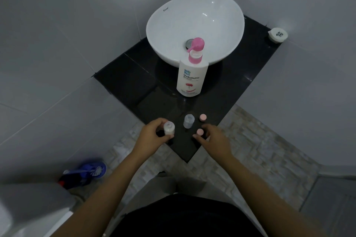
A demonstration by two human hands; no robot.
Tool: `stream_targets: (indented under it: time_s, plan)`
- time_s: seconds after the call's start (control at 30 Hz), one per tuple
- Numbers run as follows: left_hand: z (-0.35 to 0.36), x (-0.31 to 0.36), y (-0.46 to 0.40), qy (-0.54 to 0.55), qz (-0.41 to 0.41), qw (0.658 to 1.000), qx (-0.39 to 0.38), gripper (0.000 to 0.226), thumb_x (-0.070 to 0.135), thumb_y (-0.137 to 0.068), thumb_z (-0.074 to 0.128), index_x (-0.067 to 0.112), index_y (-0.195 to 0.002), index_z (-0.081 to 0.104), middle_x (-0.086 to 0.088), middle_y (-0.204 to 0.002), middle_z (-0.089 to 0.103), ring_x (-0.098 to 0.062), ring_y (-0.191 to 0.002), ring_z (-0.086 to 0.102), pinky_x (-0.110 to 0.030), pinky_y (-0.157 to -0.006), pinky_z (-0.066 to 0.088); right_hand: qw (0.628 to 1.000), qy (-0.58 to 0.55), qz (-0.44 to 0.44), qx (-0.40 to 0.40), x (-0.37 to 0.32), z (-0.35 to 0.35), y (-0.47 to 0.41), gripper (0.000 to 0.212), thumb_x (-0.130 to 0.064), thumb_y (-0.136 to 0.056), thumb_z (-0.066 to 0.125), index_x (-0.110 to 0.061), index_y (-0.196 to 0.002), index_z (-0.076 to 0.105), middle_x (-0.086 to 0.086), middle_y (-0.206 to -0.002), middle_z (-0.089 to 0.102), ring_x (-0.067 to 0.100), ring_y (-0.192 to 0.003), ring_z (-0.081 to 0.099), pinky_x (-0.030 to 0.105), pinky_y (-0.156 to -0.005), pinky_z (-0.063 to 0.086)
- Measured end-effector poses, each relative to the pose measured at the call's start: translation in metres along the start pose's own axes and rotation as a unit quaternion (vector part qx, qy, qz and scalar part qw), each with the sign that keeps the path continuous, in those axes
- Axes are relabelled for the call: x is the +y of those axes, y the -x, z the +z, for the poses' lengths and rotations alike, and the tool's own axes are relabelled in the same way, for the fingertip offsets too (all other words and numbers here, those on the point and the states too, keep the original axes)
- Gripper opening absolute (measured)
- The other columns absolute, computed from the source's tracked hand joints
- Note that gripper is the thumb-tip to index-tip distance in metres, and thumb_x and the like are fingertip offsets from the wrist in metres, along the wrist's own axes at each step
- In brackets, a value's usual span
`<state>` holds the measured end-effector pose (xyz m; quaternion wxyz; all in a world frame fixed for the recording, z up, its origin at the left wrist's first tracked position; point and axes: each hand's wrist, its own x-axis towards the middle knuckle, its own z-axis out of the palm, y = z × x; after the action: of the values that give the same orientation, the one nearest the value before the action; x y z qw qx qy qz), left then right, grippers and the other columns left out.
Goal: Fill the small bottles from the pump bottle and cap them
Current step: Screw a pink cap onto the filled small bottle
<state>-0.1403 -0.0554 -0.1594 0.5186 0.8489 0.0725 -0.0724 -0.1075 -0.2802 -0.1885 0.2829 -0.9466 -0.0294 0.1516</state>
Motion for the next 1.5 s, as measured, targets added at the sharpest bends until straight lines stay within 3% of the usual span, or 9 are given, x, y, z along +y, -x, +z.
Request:
stream_targets:
  time_s: [0.23, 0.37, 0.5, 0.7, 0.97, 1.17, 1.27, 1.43, 1.5]
  plan:
    - [0.007, -0.001, 0.014, 0.007, 0.006, 0.999, -0.037, 0.034, 0.014, -0.074, 0.075, 0.024, -0.104, 0.064, 0.012, -0.102, 0.066, -0.001, -0.094, 0.062, -0.018, -0.085, 0.050, 1.000, 0.020, -0.008, -0.019, -0.007, 0.007, -0.003, 0.017, -0.025, -0.088, 0.061, -0.013, -0.101, 0.060, 0.006, -0.099, 0.059, 0.015, -0.083, 0.054, 0.024, -0.066, 0.037]
    - [0.007, 0.006, 0.016, 0.028, 0.011, 0.998, -0.053, 0.038, 0.013, -0.077, 0.073, 0.024, -0.112, 0.063, 0.005, -0.108, 0.062, -0.003, -0.100, 0.061, -0.019, -0.090, 0.051, 0.983, -0.183, 0.028, -0.004, -0.033, -0.028, 0.014, 0.009, -0.014, -0.089, 0.060, -0.012, -0.098, 0.062, 0.004, -0.087, 0.061, 0.007, -0.067, 0.055, 0.010, -0.053, 0.042]
    - [0.004, 0.020, 0.014, 0.042, 0.033, 0.995, -0.089, 0.043, 0.017, -0.081, 0.070, 0.026, -0.122, 0.058, 0.007, -0.105, 0.057, 0.006, -0.097, 0.057, -0.010, -0.083, 0.048, 0.933, -0.355, -0.001, -0.059, -0.062, -0.077, 0.034, 0.016, -0.009, -0.085, 0.066, -0.015, -0.100, 0.063, 0.004, -0.086, 0.068, 0.014, -0.065, 0.067, 0.016, -0.051, 0.051]
    - [-0.001, 0.036, 0.007, -0.004, 0.080, 0.988, -0.131, 0.044, 0.028, -0.085, 0.063, 0.029, -0.127, 0.054, 0.005, -0.108, 0.049, -0.011, -0.103, 0.053, -0.032, -0.088, 0.051, 0.954, -0.286, -0.080, -0.052, -0.075, -0.101, 0.040, 0.024, -0.012, -0.084, 0.066, -0.029, -0.101, 0.065, -0.005, -0.094, 0.067, -0.001, -0.072, 0.066, 0.011, -0.060, 0.053]
    - [-0.012, 0.052, 0.008, -0.012, 0.106, 0.984, -0.145, 0.043, 0.019, -0.086, 0.064, 0.028, -0.127, 0.056, -0.002, -0.107, 0.048, -0.011, -0.097, 0.051, -0.021, -0.079, 0.047, 0.971, -0.146, -0.184, -0.053, -0.075, -0.108, 0.032, 0.022, -0.021, -0.085, 0.066, -0.020, -0.107, 0.071, -0.012, -0.100, 0.066, 0.000, -0.092, 0.063, 0.010, -0.080, 0.051]
    - [-0.019, 0.061, 0.008, 0.003, 0.111, 0.986, -0.128, 0.041, 0.016, -0.084, 0.067, 0.032, -0.120, 0.056, -0.003, -0.108, 0.049, -0.011, -0.100, 0.051, -0.020, -0.082, 0.048, 0.973, -0.197, -0.093, -0.073, -0.080, -0.109, 0.031, 0.012, -0.027, -0.087, 0.064, -0.020, -0.095, 0.069, -0.005, -0.074, 0.067, 0.002, -0.056, 0.064, 0.013, -0.054, 0.053]
    - [-0.019, 0.064, 0.007, -0.001, 0.114, 0.986, -0.124, 0.043, 0.018, -0.084, 0.067, 0.027, -0.124, 0.057, -0.001, -0.107, 0.049, -0.004, -0.096, 0.049, -0.016, -0.080, 0.046, 0.982, -0.173, -0.046, -0.053, -0.083, -0.108, 0.031, 0.034, -0.048, -0.087, 0.052, -0.017, -0.080, 0.066, 0.000, -0.062, 0.064, 0.003, -0.044, 0.056, 0.008, -0.047, 0.046]
    - [-0.021, 0.068, 0.006, 0.006, 0.114, 0.987, -0.113, 0.043, 0.016, -0.083, 0.068, 0.025, -0.124, 0.058, -0.002, -0.105, 0.048, -0.005, -0.095, 0.049, -0.012, -0.080, 0.044, 0.962, -0.235, -0.091, -0.104, -0.078, -0.119, 0.034, 0.024, -0.036, -0.088, 0.057, -0.029, -0.111, 0.056, -0.004, -0.088, 0.067, 0.008, -0.071, 0.068, 0.019, -0.059, 0.055]
    - [-0.022, 0.069, 0.005, 0.007, 0.111, 0.987, -0.117, 0.042, 0.016, -0.083, 0.068, 0.028, -0.122, 0.059, -0.001, -0.105, 0.048, -0.007, -0.095, 0.050, -0.015, -0.080, 0.045, 0.967, -0.218, -0.104, -0.085, -0.078, -0.116, 0.035, 0.018, -0.030, -0.088, 0.060, -0.023, -0.105, 0.060, -0.002, -0.082, 0.068, 0.008, -0.065, 0.068, 0.018, -0.055, 0.054]
